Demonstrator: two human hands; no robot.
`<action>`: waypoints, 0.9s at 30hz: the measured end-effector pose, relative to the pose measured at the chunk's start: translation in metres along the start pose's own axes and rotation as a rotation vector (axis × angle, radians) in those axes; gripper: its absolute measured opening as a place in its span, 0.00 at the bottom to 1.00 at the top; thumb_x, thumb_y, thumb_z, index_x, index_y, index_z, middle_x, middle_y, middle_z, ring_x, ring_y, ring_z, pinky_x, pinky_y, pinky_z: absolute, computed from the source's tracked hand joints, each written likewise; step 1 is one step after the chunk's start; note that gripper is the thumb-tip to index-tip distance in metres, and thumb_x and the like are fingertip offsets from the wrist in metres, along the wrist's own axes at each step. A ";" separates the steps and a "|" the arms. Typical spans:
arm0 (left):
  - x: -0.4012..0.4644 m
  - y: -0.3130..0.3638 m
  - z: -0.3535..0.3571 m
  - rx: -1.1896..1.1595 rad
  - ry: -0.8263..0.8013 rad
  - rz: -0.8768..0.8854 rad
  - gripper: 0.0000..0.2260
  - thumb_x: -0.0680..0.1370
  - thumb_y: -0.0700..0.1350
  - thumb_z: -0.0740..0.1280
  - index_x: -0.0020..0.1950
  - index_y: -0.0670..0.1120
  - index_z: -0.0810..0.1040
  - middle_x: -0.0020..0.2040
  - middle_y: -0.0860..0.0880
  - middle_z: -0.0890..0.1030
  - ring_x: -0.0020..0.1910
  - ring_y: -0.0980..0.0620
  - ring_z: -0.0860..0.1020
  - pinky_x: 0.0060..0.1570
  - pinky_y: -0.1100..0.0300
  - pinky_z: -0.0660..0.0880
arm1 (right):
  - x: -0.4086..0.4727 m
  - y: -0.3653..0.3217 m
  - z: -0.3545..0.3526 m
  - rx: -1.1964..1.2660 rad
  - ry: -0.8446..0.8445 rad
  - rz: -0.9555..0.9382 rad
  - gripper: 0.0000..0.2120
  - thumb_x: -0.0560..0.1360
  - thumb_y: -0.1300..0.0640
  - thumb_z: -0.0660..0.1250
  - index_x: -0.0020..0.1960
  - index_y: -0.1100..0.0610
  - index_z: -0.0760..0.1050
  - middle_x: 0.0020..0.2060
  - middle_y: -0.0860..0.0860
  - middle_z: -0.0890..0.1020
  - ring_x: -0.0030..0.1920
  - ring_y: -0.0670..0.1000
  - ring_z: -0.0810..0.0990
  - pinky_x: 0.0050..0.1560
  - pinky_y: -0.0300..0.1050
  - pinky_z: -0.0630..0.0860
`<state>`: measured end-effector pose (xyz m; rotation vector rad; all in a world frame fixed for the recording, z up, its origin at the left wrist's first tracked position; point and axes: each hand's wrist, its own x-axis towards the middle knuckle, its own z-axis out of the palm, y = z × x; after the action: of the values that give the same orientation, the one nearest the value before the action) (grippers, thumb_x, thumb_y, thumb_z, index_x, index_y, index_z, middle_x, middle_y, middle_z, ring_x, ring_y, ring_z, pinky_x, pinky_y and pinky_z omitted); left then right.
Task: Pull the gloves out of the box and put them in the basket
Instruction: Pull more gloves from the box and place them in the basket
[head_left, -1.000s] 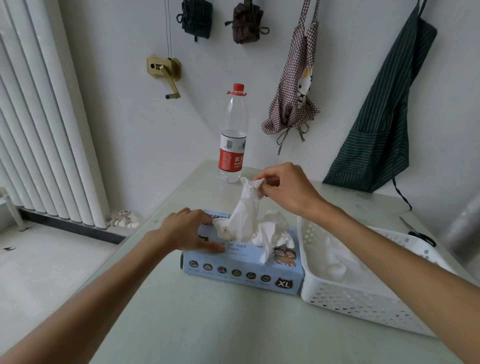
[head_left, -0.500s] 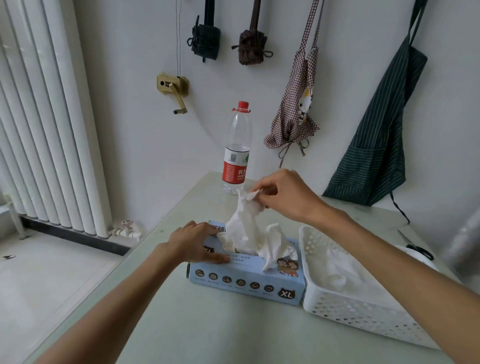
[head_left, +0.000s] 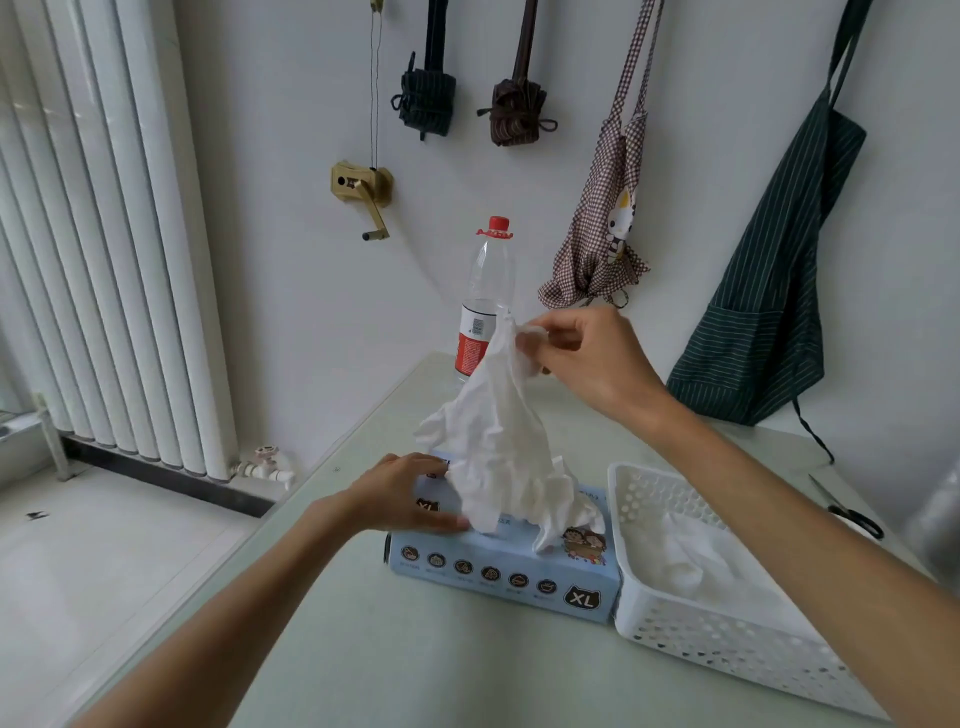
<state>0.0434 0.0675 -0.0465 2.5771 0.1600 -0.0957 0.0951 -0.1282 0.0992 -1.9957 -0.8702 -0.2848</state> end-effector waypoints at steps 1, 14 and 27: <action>0.000 -0.001 -0.003 -0.065 -0.020 0.007 0.38 0.65 0.66 0.71 0.71 0.53 0.67 0.68 0.54 0.71 0.67 0.49 0.68 0.65 0.53 0.68 | 0.001 0.002 -0.002 -0.036 -0.059 0.049 0.05 0.74 0.56 0.71 0.44 0.57 0.83 0.36 0.53 0.84 0.33 0.44 0.79 0.46 0.44 0.79; -0.035 0.118 -0.047 -0.263 0.340 0.259 0.41 0.61 0.66 0.71 0.69 0.51 0.62 0.60 0.53 0.68 0.58 0.56 0.69 0.55 0.61 0.69 | -0.014 0.009 -0.033 0.002 -0.027 0.218 0.06 0.72 0.50 0.72 0.38 0.49 0.78 0.33 0.52 0.82 0.31 0.45 0.75 0.36 0.35 0.72; -0.018 0.169 -0.037 -0.329 0.333 0.320 0.26 0.66 0.61 0.74 0.57 0.48 0.74 0.52 0.53 0.81 0.48 0.57 0.80 0.49 0.58 0.79 | -0.019 0.002 -0.090 0.072 0.191 0.255 0.06 0.69 0.51 0.75 0.40 0.50 0.79 0.31 0.52 0.83 0.25 0.42 0.78 0.45 0.44 0.80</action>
<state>0.0497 -0.0573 0.0749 2.2379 -0.1083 0.4430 0.0947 -0.2116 0.1378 -1.9502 -0.4929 -0.2875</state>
